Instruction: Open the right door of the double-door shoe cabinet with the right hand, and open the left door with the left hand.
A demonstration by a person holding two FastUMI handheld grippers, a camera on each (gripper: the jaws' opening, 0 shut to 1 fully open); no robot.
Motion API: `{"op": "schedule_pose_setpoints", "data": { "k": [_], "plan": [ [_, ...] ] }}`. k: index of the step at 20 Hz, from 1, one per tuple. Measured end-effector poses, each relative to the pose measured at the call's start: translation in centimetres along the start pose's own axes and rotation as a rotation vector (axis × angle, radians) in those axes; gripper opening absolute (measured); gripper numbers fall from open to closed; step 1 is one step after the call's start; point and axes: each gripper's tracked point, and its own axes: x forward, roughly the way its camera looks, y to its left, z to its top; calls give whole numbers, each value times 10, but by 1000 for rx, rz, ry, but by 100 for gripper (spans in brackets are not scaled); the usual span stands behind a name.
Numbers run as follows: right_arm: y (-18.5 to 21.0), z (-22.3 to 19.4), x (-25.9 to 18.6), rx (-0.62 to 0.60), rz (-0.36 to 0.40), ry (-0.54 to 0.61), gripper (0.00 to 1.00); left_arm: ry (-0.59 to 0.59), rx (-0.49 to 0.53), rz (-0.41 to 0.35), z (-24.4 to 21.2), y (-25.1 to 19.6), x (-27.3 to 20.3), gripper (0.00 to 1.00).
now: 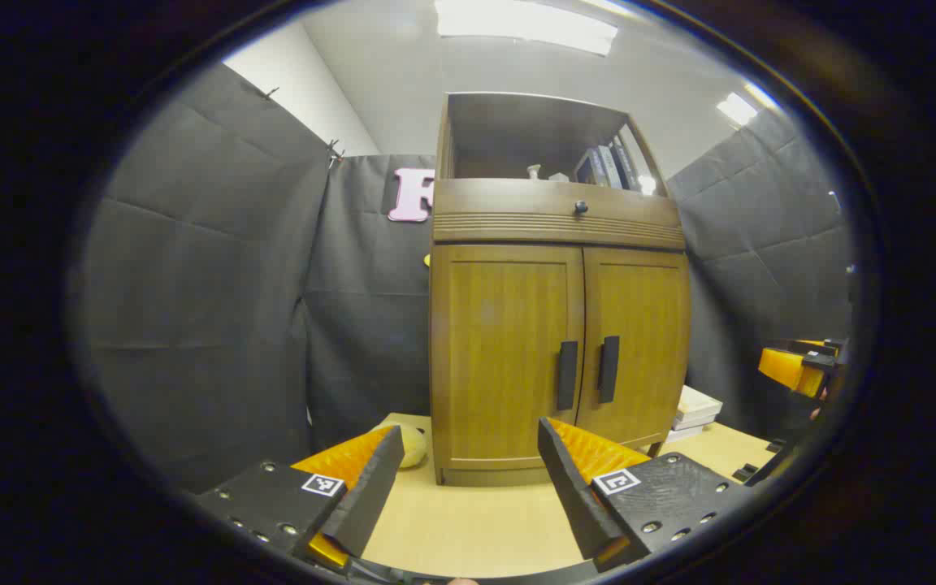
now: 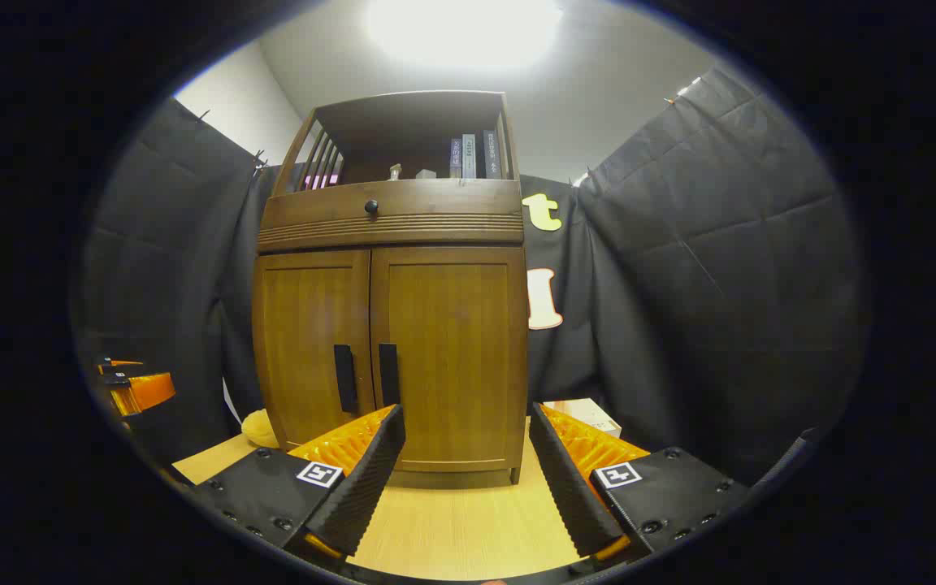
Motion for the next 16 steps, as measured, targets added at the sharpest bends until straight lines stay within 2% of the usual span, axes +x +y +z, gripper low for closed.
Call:
{"op": "schedule_pose_setpoints", "data": {
  "k": [16],
  "plan": [
    [7,-5,0,-34,17,-4,96,-10,-26,-34,8,-2,7,95]
  ]
}}
